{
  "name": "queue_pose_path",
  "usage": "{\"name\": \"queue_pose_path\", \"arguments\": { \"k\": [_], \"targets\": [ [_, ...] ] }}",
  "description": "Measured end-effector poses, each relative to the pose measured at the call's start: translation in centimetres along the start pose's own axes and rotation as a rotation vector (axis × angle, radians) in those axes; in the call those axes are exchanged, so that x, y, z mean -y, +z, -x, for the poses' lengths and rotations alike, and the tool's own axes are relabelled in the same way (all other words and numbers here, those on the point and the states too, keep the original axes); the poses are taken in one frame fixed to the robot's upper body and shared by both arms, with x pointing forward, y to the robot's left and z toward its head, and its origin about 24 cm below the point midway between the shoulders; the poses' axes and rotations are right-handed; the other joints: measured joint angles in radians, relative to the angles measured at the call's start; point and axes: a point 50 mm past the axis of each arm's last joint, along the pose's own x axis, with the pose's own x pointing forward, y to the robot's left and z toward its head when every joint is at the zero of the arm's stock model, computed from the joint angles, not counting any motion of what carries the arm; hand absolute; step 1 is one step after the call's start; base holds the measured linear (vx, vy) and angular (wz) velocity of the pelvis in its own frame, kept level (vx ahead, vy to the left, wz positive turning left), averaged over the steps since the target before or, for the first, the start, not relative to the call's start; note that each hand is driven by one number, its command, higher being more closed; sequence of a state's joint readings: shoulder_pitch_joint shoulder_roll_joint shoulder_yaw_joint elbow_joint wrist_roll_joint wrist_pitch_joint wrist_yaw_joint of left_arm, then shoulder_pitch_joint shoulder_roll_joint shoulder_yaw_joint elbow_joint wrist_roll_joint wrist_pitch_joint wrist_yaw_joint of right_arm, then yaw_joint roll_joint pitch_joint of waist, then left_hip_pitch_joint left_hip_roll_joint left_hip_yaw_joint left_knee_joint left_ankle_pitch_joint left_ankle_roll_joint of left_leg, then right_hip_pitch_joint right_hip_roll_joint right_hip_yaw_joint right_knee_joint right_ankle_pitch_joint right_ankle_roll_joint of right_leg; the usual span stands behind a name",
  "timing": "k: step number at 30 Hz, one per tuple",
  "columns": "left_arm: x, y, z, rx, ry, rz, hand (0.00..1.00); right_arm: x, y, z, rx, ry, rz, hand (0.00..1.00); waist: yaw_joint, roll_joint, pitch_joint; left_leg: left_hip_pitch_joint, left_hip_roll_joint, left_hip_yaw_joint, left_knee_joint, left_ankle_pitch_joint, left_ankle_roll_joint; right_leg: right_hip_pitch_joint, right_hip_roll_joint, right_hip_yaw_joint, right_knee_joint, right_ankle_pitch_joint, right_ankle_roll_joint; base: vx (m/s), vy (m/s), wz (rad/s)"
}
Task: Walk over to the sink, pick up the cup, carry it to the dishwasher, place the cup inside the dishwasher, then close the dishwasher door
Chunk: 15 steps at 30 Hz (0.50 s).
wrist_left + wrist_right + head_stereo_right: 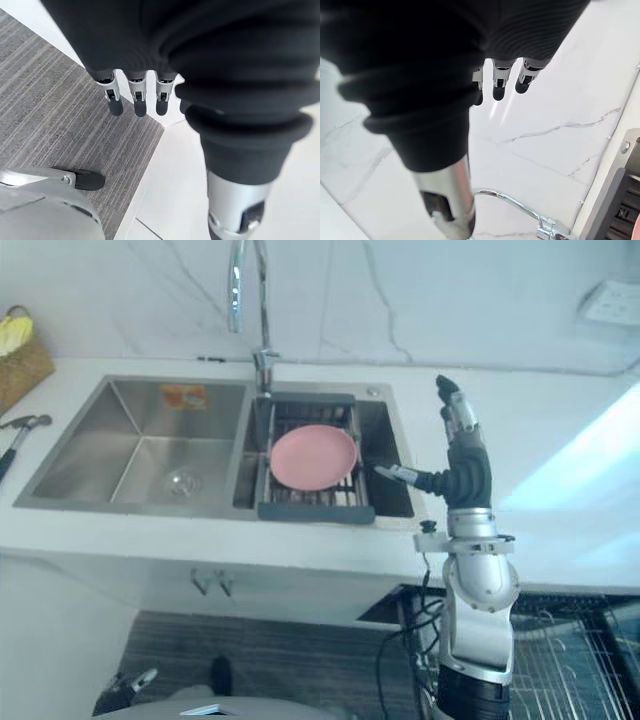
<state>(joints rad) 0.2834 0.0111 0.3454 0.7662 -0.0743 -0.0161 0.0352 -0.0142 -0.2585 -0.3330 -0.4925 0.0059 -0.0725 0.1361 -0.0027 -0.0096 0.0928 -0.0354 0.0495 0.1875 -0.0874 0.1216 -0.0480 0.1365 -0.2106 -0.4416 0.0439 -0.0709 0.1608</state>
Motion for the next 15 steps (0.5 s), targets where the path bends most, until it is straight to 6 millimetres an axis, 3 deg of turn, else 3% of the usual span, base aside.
{"name": "queue_pose_path", "arguments": {
  "k": [4, 5, 15],
  "targets": [
    [0.9, 0.6, -0.2, 0.005, -0.065, -0.03, 0.0, 0.0, -0.6, 0.4, -0.039, -0.05, -0.027, 0.0, -0.024, 0.006, -0.002, 0.001, 0.001, 0.004, 0.0, 0.012, 0.007, -0.008, 0.001, 0.007, 0.001, 0.009, -0.002, -0.07, 0.023, -0.05],
    [2.5, 0.7, -0.2, -0.011, -0.159, -0.082, 0.0, 0.3, -2.5, 1.8, -0.154, -0.101, -0.045, 0.0, -0.047, 0.02, -0.011, -0.05, 0.015, 0.0, -0.001, 0.059, 0.019, -0.052, 0.024, 0.041, -0.023, 0.052, -0.01, 0.0, 0.0, 0.0],
    [2.7, 0.7, -0.3, -0.042, -0.178, -0.084, 0.0, 0.4, -2.7, 2.1, -0.166, -0.103, -0.056, 0.0, -0.046, 0.018, -0.013, -0.052, 0.015, -0.001, -0.001, 0.06, 0.02, -0.05, 0.024, 0.039, -0.022, 0.061, -0.009, 0.0, 0.0, 0.0]
  ]
}}
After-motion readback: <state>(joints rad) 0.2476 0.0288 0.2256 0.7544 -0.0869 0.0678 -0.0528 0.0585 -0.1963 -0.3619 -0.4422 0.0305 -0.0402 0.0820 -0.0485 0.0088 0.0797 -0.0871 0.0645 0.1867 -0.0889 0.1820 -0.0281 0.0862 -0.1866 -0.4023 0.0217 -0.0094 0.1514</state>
